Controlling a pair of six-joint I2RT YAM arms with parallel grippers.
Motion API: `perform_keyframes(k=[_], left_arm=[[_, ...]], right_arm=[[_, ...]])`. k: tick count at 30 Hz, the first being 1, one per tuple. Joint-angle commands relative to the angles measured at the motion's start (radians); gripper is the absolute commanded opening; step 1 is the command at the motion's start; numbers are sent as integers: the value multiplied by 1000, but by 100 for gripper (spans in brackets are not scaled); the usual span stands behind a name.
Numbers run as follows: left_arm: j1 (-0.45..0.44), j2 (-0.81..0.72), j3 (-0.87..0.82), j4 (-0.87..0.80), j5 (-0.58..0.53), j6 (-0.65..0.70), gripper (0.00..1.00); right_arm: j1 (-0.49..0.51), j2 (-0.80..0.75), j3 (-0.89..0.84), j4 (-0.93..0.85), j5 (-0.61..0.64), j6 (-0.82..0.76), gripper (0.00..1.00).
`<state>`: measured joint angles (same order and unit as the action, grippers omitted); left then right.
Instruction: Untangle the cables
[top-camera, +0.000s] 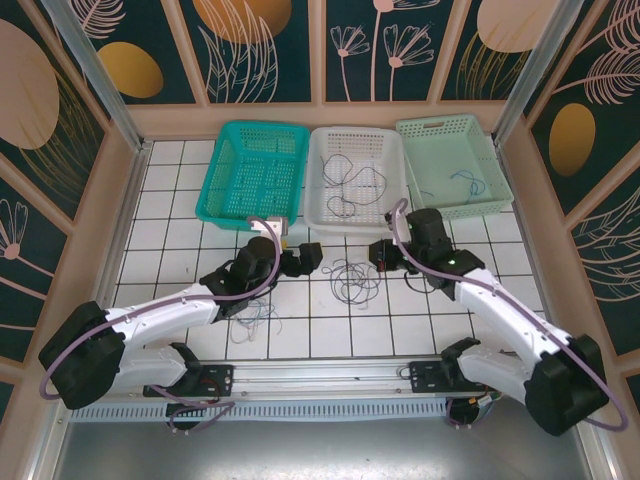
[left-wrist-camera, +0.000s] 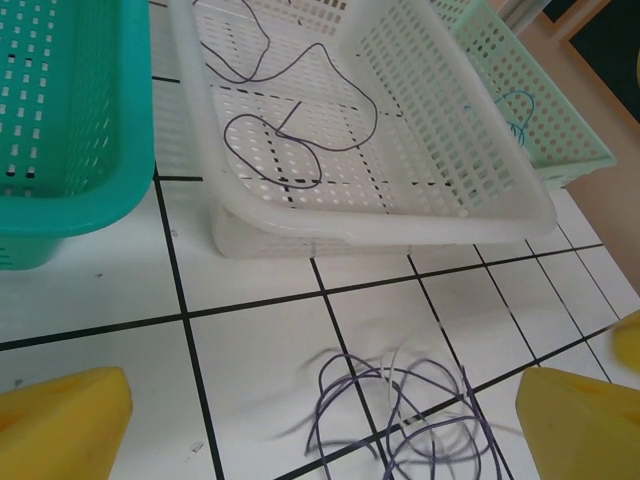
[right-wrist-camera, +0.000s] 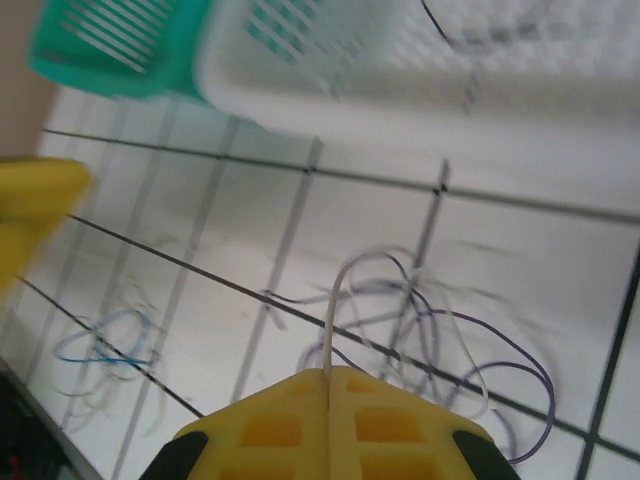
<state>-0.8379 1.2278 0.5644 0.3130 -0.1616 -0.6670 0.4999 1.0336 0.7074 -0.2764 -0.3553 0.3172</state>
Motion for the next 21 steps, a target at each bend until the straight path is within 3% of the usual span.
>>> perform_keyframes(k=[1,11,21], left_arm=[[-3,6,16,67,42,18,98],[-4,-23,41,185,178,96,97],[-6,-21,115,236,299,231,91]], right_arm=[[40,-55,105,-82,31,-65,0],[166,-117,314,-101,103,-189,0],[198,-79,466,-135,32,-224,0]])
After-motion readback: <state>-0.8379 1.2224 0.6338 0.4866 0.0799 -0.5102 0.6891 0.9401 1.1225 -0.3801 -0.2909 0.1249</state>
